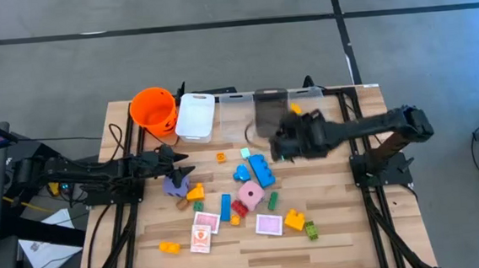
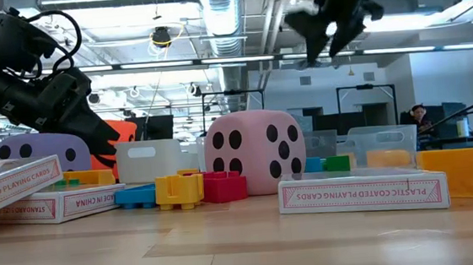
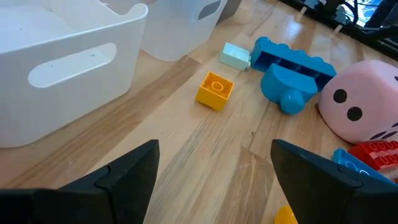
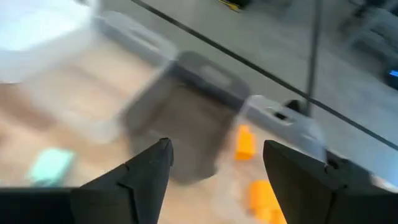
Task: Pick & Place Toys
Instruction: Put the big yellow game piece into the right transparent bin
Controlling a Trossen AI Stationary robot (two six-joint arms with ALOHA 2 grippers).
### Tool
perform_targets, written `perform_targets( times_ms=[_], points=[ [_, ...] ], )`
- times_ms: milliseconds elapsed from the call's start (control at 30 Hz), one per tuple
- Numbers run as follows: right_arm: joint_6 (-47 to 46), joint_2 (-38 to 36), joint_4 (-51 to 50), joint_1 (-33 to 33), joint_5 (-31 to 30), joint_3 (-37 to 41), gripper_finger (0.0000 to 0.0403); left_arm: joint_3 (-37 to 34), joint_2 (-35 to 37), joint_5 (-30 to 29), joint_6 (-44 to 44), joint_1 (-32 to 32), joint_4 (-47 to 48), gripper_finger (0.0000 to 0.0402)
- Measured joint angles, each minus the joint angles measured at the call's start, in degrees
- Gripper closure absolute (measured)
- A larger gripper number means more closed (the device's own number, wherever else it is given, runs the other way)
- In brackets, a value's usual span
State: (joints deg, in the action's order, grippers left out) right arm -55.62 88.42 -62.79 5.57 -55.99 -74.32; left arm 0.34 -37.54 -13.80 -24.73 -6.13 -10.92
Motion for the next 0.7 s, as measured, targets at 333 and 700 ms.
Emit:
perform_targets(
  times_ms=[333,700],
  points=[
    [-14.1,5.1,0.2,19.5,-1.0,0.0,0.0153,0.0,0.0,-0.2,0.0,0.0,-0.6,0.0101],
    [-11.7,10.1,14.3,29.9,13.9,0.0,0.0153,0.0,0.0,-0.2,0.4,0.0,-2.1,0.0101]
  ],
)
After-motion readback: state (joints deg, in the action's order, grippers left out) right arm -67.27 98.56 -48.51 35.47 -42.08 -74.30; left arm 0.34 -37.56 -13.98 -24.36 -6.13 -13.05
